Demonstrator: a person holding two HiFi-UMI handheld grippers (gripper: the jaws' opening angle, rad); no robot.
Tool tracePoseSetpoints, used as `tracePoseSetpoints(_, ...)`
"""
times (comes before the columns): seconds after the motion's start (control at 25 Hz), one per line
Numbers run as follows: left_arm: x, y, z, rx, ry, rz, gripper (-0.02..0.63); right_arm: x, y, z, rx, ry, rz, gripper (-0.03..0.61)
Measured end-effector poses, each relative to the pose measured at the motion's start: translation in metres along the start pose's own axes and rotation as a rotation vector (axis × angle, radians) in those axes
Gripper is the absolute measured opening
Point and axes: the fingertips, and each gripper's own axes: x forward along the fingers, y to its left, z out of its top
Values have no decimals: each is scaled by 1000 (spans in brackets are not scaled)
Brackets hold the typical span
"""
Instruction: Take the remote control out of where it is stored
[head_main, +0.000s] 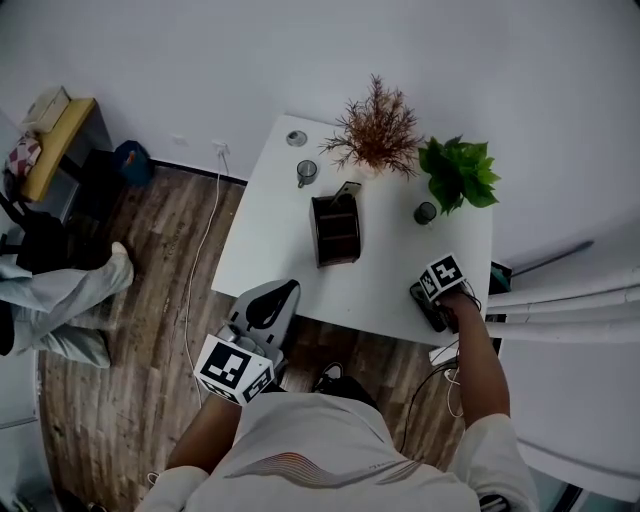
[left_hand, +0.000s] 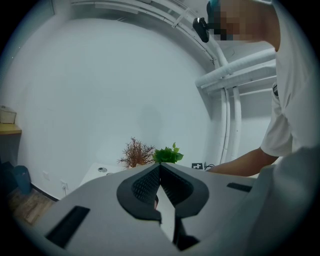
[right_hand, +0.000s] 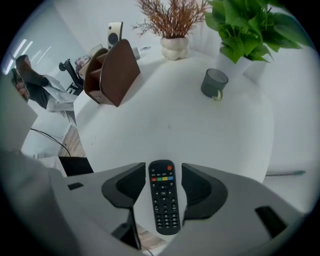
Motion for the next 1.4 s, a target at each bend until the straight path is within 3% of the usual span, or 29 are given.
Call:
tracePoseSetpoints(0.2, -3, -2, 3, 3, -2, -16, 8, -59, 9, 29, 33, -250, -57, 212)
tracePoseSetpoints(0.36, -6, -5, 6, 8, -5, -24, 8, -111, 41, 44, 86, -548, -23, 207)
tracePoseSetpoints(0.64, -13, -6, 16, 25, -27, -34, 8, -182, 107, 50, 137, -1014, 30, 63)
tracePoseSetpoints(0.84, -18, -13, 26, 40, -44, -49, 8, -230, 146, 49, 151, -1248, 54, 35)
tracePoseSetpoints(1.04, -24, -17, 29, 48, -47, -57, 8, -265, 167, 48, 129, -1358, 22, 31)
tracePoseSetpoints(1.4, -33, -13, 36, 74, -67, -55, 8, -263, 179, 58, 116, -1346, 28, 31)
